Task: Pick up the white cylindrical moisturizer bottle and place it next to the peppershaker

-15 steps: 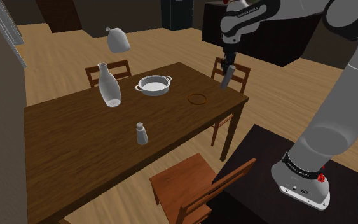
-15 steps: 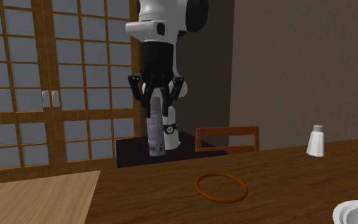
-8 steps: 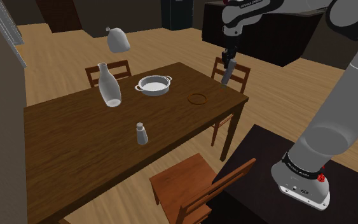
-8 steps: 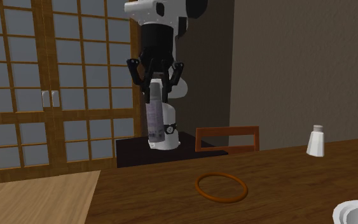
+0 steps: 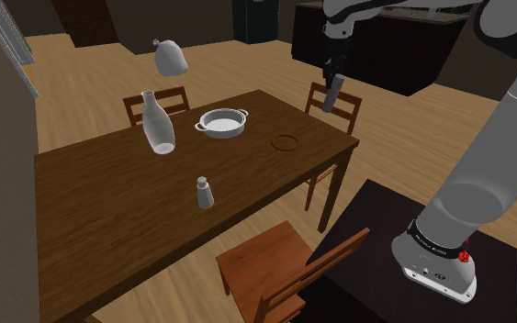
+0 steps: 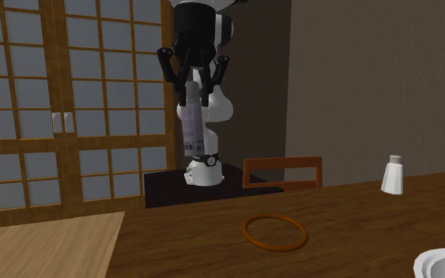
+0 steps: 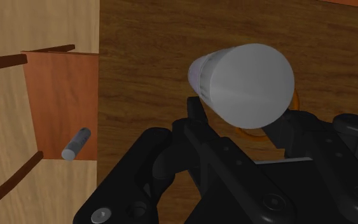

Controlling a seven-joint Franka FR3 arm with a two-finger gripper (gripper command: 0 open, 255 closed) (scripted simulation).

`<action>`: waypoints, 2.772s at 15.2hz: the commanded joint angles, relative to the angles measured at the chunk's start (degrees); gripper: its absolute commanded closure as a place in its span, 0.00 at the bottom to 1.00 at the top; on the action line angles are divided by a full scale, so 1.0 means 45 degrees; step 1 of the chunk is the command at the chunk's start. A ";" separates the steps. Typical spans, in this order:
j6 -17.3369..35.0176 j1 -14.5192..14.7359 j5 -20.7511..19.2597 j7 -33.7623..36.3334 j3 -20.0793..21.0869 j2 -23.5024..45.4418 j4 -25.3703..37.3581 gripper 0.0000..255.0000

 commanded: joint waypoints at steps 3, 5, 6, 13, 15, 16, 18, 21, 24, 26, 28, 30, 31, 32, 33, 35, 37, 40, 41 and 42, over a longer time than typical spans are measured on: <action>-0.0698 -0.0011 -0.0006 -0.0043 -0.0011 -0.0030 0.0666 1.00; -0.1043 -0.0012 -0.0001 -0.0057 -0.0012 -0.0016 0.1026 1.00; -0.1217 -0.0013 0.0003 -0.0066 -0.0013 -0.0004 0.1211 1.00; -0.2162 0.0140 -0.0004 0.0196 0.0125 -0.0084 0.2070 1.00; -0.2062 0.0467 -0.0065 0.0833 0.0425 -0.0455 0.1588 1.00; -0.2019 0.0625 -0.0083 0.1149 0.0580 -0.0620 0.1373 1.00; -0.1942 0.0929 -0.0099 0.1779 0.0898 -0.0906 0.0995 1.00; -0.1846 0.1365 -0.0076 0.2714 0.1390 -0.1232 0.0547 1.00; -0.1768 0.1790 -0.0010 0.3636 0.1888 -0.1438 0.0238 1.00; -0.1723 0.2071 0.0051 0.4245 0.2221 -0.1508 0.0108 1.00; -0.1683 0.2353 0.0120 0.4850 0.2551 -0.1527 0.0037 1.00; -0.1648 0.2631 0.0193 0.5451 0.2882 -0.1493 0.0025 1.00; -0.1633 0.2769 0.0230 0.5750 0.3047 -0.1458 0.0041 1.00; -0.1619 0.2908 0.0266 0.6048 0.3211 -0.1409 0.0072 1.00; -0.1606 0.3048 0.0301 0.6345 0.3373 -0.1348 0.0118 1.00; -0.1586 0.3331 0.0366 0.6938 0.3691 -0.1187 0.0256 1.00; -0.1574 0.3609 0.0421 0.7527 0.4008 -0.0977 0.0453 1.00; -0.1575 0.4035 0.0476 0.8406 0.4466 -0.0567 0.0867 1.00; -0.1582 0.4178 0.0486 0.8698 0.4615 -0.0405 0.1037 1.00; -0.1593 0.4323 0.0491 0.8989 0.4761 -0.0231 0.1223 1.00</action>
